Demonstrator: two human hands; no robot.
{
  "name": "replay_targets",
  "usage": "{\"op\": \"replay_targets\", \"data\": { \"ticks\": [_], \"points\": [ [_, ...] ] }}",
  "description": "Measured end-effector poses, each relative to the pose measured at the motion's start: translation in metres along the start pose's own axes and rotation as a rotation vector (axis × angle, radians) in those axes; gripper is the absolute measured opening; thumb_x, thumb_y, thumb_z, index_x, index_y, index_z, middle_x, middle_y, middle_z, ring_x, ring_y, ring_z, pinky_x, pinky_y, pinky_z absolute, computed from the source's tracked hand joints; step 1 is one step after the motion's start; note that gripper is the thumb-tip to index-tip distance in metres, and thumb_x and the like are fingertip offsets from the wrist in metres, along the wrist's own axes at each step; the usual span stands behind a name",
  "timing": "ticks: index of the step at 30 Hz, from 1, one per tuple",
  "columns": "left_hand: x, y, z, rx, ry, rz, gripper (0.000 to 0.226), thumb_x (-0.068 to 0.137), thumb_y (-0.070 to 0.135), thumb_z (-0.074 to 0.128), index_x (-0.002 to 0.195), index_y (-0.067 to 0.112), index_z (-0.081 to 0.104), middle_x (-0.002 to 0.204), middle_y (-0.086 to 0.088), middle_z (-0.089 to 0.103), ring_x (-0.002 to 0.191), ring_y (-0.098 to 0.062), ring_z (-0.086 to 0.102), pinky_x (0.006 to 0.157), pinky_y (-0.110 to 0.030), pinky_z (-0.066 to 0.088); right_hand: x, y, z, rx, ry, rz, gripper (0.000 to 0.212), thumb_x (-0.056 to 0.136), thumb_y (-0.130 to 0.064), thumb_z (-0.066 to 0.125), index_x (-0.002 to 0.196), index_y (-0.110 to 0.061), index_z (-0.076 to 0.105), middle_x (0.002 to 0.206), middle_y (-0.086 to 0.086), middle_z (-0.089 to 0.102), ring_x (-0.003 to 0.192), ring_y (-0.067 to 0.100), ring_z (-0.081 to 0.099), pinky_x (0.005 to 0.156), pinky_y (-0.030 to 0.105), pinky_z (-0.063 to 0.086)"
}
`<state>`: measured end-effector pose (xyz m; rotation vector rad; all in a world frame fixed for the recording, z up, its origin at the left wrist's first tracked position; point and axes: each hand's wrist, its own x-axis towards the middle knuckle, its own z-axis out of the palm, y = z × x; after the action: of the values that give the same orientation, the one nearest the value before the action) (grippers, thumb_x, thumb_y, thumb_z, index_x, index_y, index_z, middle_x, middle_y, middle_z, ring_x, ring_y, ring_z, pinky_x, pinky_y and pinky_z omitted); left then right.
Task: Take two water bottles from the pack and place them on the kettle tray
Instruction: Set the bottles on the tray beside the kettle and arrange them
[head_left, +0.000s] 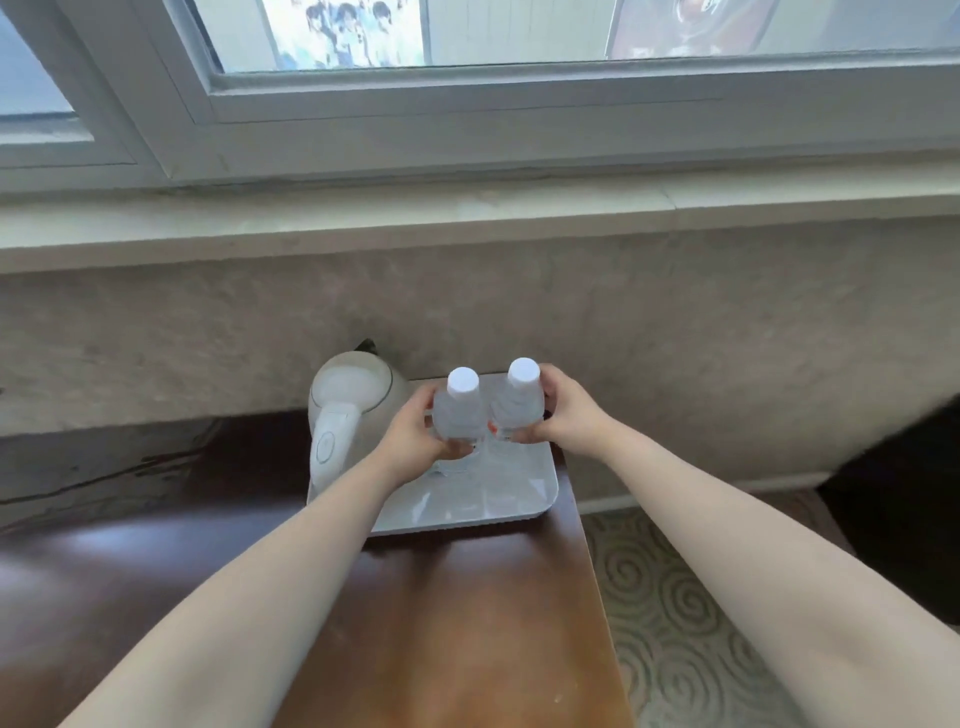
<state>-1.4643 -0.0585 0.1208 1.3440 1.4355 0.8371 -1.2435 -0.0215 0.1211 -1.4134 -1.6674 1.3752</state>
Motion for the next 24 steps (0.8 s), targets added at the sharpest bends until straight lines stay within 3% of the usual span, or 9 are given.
{"op": "replay_targets", "data": {
  "ticks": [3, 7, 14, 17, 20, 24],
  "points": [
    [0.018, -0.007, 0.005, -0.006, 0.023, -0.041, 0.062, 0.063, 0.003, 0.082, 0.108, 0.029, 0.049, 0.107, 0.008, 0.059, 0.091, 0.000, 0.056, 0.062, -0.011, 0.046, 0.016, 0.012, -0.001, 0.021, 0.008, 0.035, 0.082, 0.060, -0.001, 0.088, 0.129, -0.012, 0.045, 0.127, 0.010, 0.060, 0.117, 0.025, 0.057, 0.103, 0.049, 0.045],
    [0.042, -0.009, 0.001, -0.017, 0.001, -0.076, 0.061, 0.064, 0.007, 0.082, 0.099, 0.042, 0.046, 0.103, 0.016, 0.057, 0.092, 0.003, 0.054, 0.054, -0.005, 0.047, 0.039, 0.010, -0.009, 0.021, -0.028, 0.024, 0.082, 0.063, -0.001, 0.087, 0.132, -0.011, 0.043, 0.129, 0.010, 0.058, 0.118, 0.025, 0.057, 0.104, 0.048, 0.044],
    [0.081, -0.003, 0.003, 0.005, 0.033, -0.087, 0.070, 0.064, 0.005, 0.081, 0.120, 0.024, 0.042, 0.104, 0.012, 0.056, 0.094, -0.001, 0.054, 0.068, -0.018, 0.044, 0.074, 0.005, -0.017, -0.005, -0.022, 0.015, 0.078, 0.067, -0.003, 0.084, 0.130, -0.018, 0.041, 0.123, 0.004, 0.059, 0.115, 0.021, 0.056, 0.098, 0.037, 0.047],
    [0.095, -0.001, 0.002, 0.015, 0.054, -0.105, 0.070, 0.063, 0.007, 0.082, 0.120, 0.022, 0.045, 0.105, 0.009, 0.059, 0.094, -0.006, 0.056, 0.076, -0.025, 0.044, 0.084, 0.002, -0.018, 0.005, -0.007, 0.010, 0.073, 0.068, -0.004, 0.084, 0.123, -0.026, 0.041, 0.112, -0.009, 0.057, 0.105, 0.011, 0.055, 0.083, 0.019, 0.049],
    [0.103, 0.001, 0.000, 0.013, 0.064, -0.108, 0.069, 0.063, 0.004, 0.081, 0.120, 0.021, 0.046, 0.099, 0.015, 0.057, 0.090, -0.003, 0.055, 0.075, -0.023, 0.043, 0.090, 0.001, -0.019, -0.004, 0.007, 0.007, 0.072, 0.068, -0.005, 0.084, 0.119, -0.028, 0.040, 0.107, -0.017, 0.053, 0.097, 0.000, 0.054, 0.069, 0.010, 0.047],
    [0.108, 0.002, 0.000, 0.005, 0.054, -0.105, 0.073, 0.065, -0.002, 0.079, 0.125, 0.017, 0.043, 0.101, 0.011, 0.056, 0.093, -0.007, 0.054, 0.073, -0.020, 0.044, 0.093, 0.005, -0.019, -0.016, 0.014, -0.002, 0.073, 0.066, -0.005, 0.085, 0.121, -0.026, 0.041, 0.107, -0.020, 0.051, 0.095, -0.005, 0.052, 0.065, 0.001, 0.046]
  ]
}}
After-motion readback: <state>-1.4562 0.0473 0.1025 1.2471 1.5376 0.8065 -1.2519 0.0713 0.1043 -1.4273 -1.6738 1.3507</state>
